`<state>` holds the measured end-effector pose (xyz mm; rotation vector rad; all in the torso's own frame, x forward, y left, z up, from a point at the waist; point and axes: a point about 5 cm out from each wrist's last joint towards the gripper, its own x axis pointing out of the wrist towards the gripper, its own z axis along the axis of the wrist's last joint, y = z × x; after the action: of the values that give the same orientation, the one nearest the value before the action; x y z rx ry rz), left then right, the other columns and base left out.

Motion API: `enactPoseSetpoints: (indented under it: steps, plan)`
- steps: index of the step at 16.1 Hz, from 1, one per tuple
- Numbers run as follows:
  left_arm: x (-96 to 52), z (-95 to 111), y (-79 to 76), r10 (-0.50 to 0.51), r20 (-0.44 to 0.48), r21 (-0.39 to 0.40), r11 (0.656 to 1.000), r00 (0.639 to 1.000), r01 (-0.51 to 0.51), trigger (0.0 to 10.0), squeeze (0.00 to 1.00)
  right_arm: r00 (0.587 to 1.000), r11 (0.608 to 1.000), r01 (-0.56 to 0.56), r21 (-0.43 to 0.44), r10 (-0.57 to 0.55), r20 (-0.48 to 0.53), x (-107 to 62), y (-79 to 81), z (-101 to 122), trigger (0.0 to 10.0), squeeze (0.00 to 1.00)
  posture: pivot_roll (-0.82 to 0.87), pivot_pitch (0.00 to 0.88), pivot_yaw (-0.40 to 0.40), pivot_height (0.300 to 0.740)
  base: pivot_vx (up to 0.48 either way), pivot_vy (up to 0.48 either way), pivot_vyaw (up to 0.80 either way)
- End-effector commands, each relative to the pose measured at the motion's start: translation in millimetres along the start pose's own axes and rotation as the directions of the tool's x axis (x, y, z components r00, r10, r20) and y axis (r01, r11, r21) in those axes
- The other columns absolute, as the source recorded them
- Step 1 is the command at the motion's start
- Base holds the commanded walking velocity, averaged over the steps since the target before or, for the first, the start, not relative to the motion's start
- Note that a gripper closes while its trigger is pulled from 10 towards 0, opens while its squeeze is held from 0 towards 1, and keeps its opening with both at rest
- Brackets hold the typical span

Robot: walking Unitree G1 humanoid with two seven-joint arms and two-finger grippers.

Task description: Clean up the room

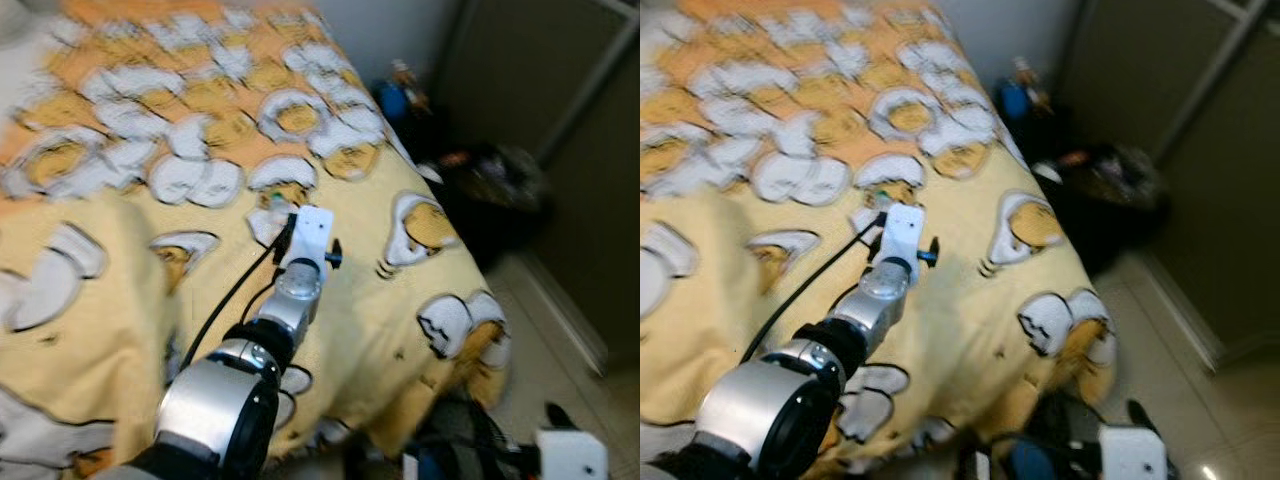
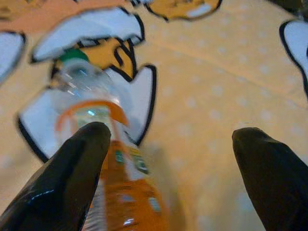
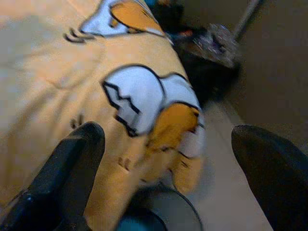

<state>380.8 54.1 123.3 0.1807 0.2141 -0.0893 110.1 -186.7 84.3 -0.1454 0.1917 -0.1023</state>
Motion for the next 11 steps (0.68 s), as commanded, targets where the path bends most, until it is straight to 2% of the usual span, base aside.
enactPoseSetpoints:
  steps: [1, 2, 3, 4, 6, 10, 11]
  plan:
    - [0.0, -2, 1.5, 0.037, -0.026, 0.02, 0.999, 0.999, -0.036, 10.0, 0.0, 1.0, 1.0, 0.009, -0.021, -0.009, -0.013, -6.3, -6.5, 5, 10.0, 0.0, -0.47, 0.312, -0.078, 0.731, 0.0, 0.0, 0.0]
    - [0.1, -7, 8.3, 0.088, -0.049, 0.058, 0.995, 0.995, -0.085, 10.0, 0.0, 1.0, 1.0, 0.011, -0.021, -0.012, -0.023, -9.3, -7.5, 6, 10.0, 0.0, -0.47, 0.312, -0.081, 0.731, 0.0, 0.0, 0.0]
    - [0.2, -13, 22.6, 0.178, -0.063, 0.108, 0.979, 0.982, -0.171, 10.0, 0.0, 0.999, 1.0, -0.003, -0.021, 0.002, -0.034, -10.5, -5.5, 5, 10.0, 0.0, -0.45, 0.31, -0.081, 0.731, 0.0, 0.0, 0.0]
    - [0.1, -14, 27.3, 0.209, -0.061, 0.126, 0.972, 0.976, -0.2, 10.0, 0.0, 0.999, 1.0, -0.008, -0.02, 0.007, -0.037, -10.7, -4.7, 5, 10.0, 0.0, -0.45, 0.31, -0.081, 0.731, 0.0, 0.0, 0.0]
    - [0.5, -14, 51.5, 0.332, -0.031, 0.208, 0.925, 0.943, -0.319, 10.0, 0.0, 0.998, 0.998, -0.062, 0.016, 0.063, -0.018, -3.2, 3.5, 8, 10.0, 0.0, -0.42, 0.314, -0.073, 0.731, 0.0, 0.0, 0.0]
    - [-2.1, -21, 86.2, 0.456, -0.017, 0.295, 0.853, 0.89, -0.431, 10.0, 0.0, 0.994, 0.994, -0.108, 0.02, 0.109, -0.033, 2.3, 11.2, 6, 10.0, 0.0, -0.38, 0.319, -0.065, 0.731, 0.0, 0.0, 0.0]
    - [-3.3, -27, 90.8, 0.452, -0.047, 0.302, 0.856, 0.891, -0.419, 10.0, 0.0, 0.992, 0.992, -0.122, 0.033, 0.122, -0.026, 3.6, 13.9, 6, 10.0, 0.0, -0.37, 0.32, -0.064, 0.731, 0.0, 0.0, 0.0]
